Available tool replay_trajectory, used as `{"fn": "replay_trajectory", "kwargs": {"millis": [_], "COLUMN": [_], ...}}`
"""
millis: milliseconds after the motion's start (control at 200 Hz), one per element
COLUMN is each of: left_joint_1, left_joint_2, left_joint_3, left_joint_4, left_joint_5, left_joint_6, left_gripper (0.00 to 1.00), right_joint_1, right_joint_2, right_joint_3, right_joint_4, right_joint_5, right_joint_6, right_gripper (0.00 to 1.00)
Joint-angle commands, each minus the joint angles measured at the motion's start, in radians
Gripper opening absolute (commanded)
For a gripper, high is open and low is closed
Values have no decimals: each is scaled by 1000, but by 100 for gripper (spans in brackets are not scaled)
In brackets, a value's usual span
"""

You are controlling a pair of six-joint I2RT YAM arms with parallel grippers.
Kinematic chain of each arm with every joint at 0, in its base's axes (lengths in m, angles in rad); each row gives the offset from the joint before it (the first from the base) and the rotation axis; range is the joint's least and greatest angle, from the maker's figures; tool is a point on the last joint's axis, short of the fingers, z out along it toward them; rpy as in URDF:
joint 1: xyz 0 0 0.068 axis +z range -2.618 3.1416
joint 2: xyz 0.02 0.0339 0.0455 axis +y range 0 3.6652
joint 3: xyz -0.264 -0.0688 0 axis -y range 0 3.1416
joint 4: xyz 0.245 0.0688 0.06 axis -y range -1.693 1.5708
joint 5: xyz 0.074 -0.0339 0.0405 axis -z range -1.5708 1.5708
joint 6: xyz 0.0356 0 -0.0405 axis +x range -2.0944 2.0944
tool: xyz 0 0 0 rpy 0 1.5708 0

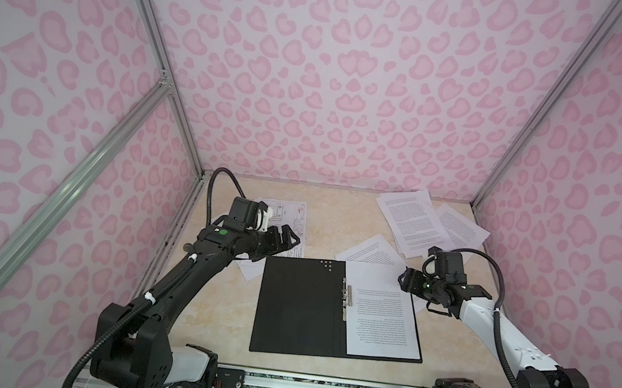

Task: Put the files into the folder
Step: 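Release the sheet and move both grippers to the technical drawing sheet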

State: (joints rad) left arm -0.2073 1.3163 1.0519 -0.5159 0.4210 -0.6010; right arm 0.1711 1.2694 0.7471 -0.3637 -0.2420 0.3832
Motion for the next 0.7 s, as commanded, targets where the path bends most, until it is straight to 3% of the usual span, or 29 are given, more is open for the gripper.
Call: {"fn": "replay_trajectory", "kwargs": {"millis": [0,105,270,490,695], "left_joint_1": [102,217,305,315,317], "left_joint_2": [13,108,351,695,802], "left_joint_3": [13,24,137,411,489], "left_joint_4": [-35,29,101,83,87], "left_joint_5": [-81,-55,-40,-17,25], "left_joint_6": [47,53,78,149,181], "left_gripper": [99,100,96,88,87], "right_joint_1": [81,190,316,401,431], "right_joint_2": [79,200,414,674,871], "right_joint_3": [66,158,344,619,839], "right_joint_4": [52,118,169,157,119], "right_joint_5": [16,-20,-91,-140,-175], "right_joint_6": [0,12,33,34,47], "right_gripper": [72,71,69,68,67]}}
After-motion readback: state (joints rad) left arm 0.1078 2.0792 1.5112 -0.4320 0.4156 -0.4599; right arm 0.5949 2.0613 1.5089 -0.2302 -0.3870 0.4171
